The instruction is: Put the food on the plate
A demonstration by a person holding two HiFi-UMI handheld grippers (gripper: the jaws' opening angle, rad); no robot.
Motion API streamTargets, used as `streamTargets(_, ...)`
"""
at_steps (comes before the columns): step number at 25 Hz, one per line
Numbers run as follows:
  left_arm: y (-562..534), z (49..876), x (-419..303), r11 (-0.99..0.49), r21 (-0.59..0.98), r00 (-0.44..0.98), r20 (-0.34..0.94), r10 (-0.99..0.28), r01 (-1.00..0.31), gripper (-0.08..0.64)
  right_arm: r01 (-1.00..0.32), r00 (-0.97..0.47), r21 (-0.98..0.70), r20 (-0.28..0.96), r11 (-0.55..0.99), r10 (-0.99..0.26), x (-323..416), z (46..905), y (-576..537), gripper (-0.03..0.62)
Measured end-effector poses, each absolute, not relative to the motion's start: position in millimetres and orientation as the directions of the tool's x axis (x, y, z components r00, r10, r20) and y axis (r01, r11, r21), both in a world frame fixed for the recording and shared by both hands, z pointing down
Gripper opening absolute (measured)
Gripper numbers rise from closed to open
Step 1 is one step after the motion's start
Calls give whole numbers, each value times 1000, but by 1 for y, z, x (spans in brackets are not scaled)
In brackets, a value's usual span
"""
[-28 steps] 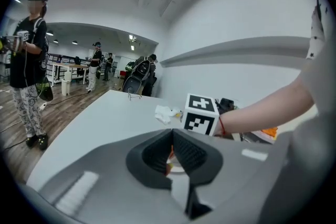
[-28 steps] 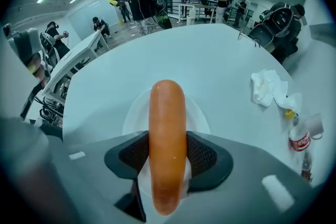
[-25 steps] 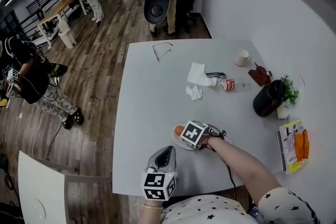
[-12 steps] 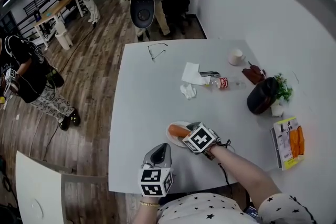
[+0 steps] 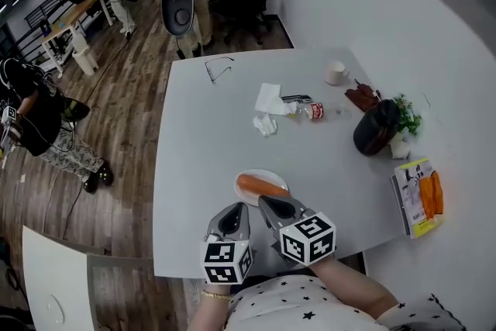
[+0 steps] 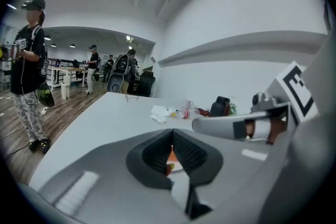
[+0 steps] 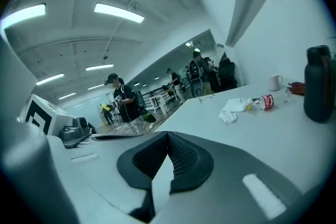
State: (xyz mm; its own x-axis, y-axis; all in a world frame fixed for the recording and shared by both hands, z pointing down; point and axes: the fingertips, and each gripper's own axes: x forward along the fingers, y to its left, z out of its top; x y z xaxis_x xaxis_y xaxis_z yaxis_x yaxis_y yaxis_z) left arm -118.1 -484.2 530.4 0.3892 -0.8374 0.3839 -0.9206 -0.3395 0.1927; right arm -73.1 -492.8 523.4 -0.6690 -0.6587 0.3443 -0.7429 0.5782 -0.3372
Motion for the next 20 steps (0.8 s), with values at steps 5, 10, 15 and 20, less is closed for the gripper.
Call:
streamTargets(5,-482,526,-117,-326,193,377,382,-844,-925,8,-767,-641,-291,342,571,-687,-71,521,-487,-2)
streamTargets(10,-480,523,-116,-319,199,373,385,-844,-927,8,-782,-623,-276,340,559,-704,-67,516,-488,-2)
streamTargets(15,-482,522,-120,-311,188,361,385,-850,-932,8,-792,-611,-266,347,550,-711,-65,518,-491,-2)
streamTargets(20,-483,523,-124,-295,197,351,387,-853,-935,8,-794,-607,-266,352,546,-712,-66,519,-491,-2)
